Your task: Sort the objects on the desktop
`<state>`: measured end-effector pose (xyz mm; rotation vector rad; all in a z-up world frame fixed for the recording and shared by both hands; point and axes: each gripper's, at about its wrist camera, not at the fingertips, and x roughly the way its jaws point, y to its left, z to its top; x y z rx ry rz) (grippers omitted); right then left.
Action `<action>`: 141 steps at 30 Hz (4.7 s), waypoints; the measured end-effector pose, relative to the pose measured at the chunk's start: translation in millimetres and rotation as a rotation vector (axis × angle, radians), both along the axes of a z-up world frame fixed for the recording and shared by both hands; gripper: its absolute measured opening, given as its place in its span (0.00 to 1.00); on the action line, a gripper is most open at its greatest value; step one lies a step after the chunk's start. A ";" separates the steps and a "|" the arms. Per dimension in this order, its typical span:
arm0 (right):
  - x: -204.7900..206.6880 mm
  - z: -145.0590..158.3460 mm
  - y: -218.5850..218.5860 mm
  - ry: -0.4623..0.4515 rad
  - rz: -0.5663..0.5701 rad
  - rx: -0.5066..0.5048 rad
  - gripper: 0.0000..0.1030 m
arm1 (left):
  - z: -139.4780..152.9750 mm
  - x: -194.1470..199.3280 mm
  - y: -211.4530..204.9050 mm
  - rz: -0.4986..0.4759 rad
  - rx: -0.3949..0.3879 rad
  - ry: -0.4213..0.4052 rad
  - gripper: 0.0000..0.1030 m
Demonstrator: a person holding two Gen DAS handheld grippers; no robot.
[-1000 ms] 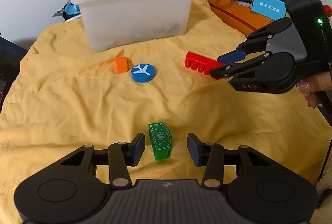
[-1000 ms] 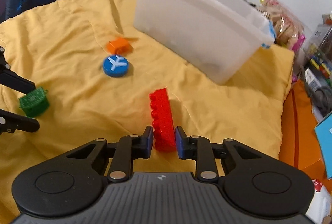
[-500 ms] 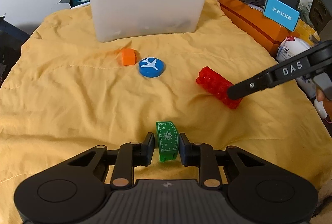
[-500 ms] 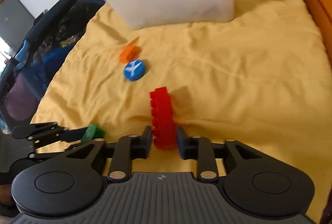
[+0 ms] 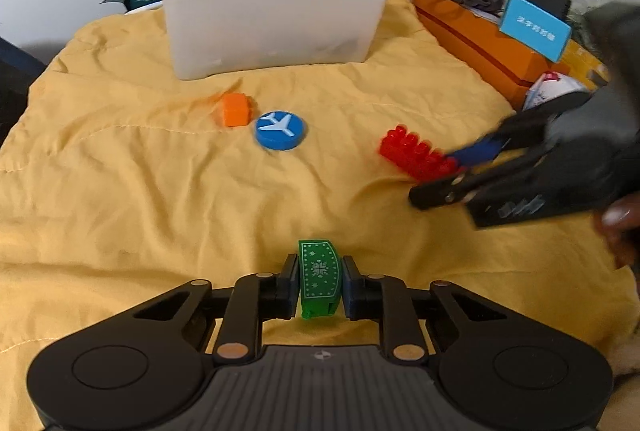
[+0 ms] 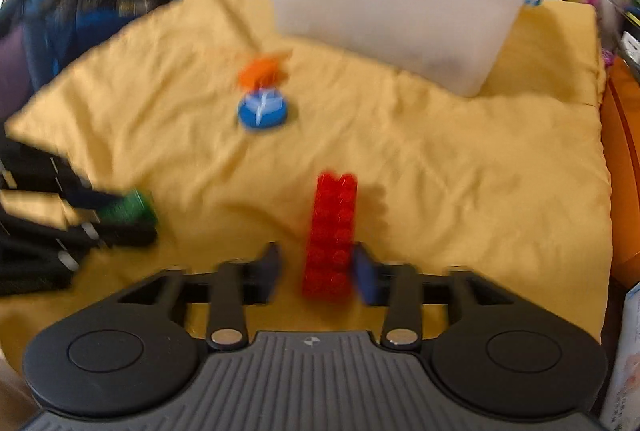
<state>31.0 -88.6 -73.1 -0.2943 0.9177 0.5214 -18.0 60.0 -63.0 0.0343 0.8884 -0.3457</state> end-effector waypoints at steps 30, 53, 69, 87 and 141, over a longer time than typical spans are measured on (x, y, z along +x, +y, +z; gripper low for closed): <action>138.0 109.9 -2.5 -0.329 -0.218 0.104 0.46 | 110.3 208.6 -7.4 0.054 0.011 -0.274 0.47; 79.4 -3.5 79.5 -0.039 0.092 0.062 0.41 | 31.2 61.8 54.3 0.212 -0.022 -0.065 0.64; 57.4 0.5 -11.3 -0.024 -0.168 0.030 0.41 | 2.6 118.9 -47.8 -0.114 0.349 -0.169 0.53; 51.4 -7.1 -12.2 -0.063 -0.160 0.024 0.46 | -2.6 109.7 6.5 0.024 -0.015 0.024 0.18; 182.1 146.2 -8.7 -0.168 -0.279 0.094 0.99 | 169.3 173.5 -43.6 0.182 0.430 -0.523 0.89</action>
